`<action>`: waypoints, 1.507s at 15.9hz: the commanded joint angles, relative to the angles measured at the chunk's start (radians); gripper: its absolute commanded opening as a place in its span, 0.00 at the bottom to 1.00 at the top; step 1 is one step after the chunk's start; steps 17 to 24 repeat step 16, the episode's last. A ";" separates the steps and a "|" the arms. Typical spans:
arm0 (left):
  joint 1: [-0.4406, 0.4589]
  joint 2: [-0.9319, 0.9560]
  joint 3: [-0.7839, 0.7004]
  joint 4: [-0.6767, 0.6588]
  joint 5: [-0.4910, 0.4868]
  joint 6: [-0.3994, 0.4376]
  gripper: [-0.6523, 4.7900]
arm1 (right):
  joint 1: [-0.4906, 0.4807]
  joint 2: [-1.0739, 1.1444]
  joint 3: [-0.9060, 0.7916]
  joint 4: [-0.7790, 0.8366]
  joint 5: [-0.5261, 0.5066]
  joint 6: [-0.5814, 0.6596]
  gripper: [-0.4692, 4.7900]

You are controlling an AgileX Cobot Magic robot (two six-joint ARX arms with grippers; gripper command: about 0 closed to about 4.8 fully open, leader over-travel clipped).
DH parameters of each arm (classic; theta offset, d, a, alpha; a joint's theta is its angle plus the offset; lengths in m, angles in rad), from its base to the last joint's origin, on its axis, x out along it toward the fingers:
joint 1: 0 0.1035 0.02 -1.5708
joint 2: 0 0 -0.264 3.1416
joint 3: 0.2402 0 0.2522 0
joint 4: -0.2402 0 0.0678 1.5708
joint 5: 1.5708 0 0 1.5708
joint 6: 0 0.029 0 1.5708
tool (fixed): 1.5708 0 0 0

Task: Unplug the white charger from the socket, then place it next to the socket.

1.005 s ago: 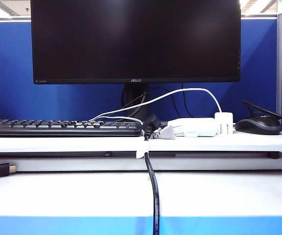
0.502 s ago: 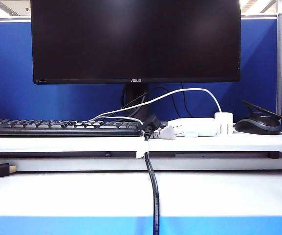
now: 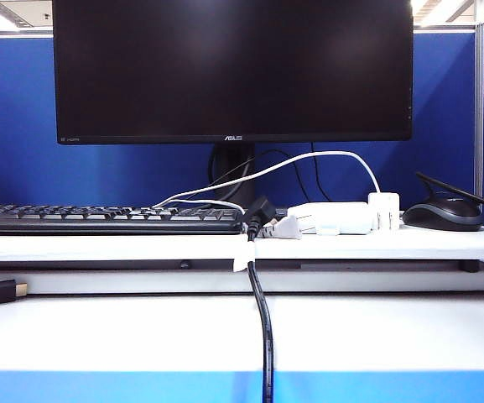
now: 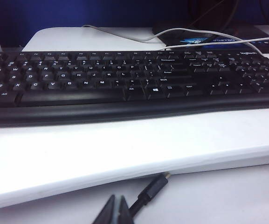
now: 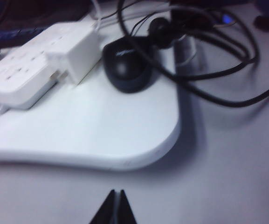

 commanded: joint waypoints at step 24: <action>0.001 -0.003 -0.002 -0.007 0.003 0.008 0.12 | 0.000 -0.022 -0.016 0.038 0.027 -0.199 0.07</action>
